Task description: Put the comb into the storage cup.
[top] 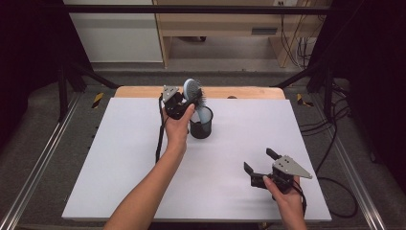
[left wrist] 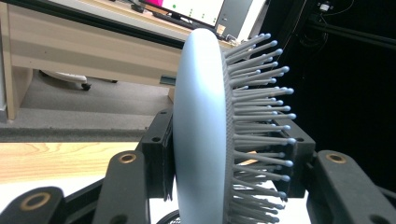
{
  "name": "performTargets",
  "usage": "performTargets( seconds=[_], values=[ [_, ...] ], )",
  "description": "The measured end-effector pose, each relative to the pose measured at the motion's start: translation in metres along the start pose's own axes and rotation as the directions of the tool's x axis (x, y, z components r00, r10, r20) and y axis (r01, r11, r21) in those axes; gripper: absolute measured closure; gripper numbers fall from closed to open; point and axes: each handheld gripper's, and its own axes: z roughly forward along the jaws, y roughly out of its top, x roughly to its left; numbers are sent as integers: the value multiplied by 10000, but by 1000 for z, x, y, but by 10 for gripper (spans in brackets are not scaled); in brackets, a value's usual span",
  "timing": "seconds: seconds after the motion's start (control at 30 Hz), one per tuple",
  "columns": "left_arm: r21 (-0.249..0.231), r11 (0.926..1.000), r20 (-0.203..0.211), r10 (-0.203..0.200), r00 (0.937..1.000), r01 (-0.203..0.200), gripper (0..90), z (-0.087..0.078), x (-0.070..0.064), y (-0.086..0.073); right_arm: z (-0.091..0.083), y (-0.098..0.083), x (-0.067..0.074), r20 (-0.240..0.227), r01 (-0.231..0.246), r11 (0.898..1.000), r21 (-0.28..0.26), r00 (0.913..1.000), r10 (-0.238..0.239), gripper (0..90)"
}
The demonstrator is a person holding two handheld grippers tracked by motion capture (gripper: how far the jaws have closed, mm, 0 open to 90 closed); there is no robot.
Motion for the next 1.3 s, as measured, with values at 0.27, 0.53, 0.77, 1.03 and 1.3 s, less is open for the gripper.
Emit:
performTargets(
  seconds=[0.27,0.53,0.77,1.03,1.3],
  values=[
    [3,9995,-36,-322,9995,322,491,-1,6,-2,0,0,0,-6,17,10000,21,10000,-17,37],
    [51,9995,-7,-311,9995,311,490,-1,7,-5,1,0,0,10,11,10000,27,10000,-11,37],
    [62,9994,5,-347,9994,347,490,-1,8,-5,1,0,0,7,-16,10000,37,10000,16,37],
    [101,9996,31,-279,9996,279,490,-1,8,-6,1,-1,1,-30,35,10000,52,10000,-35,37],
    [93,9995,83,-294,9995,294,490,-1,9,-6,1,-1,1,-43,32,10000,61,10000,-31,37]
  ],
)
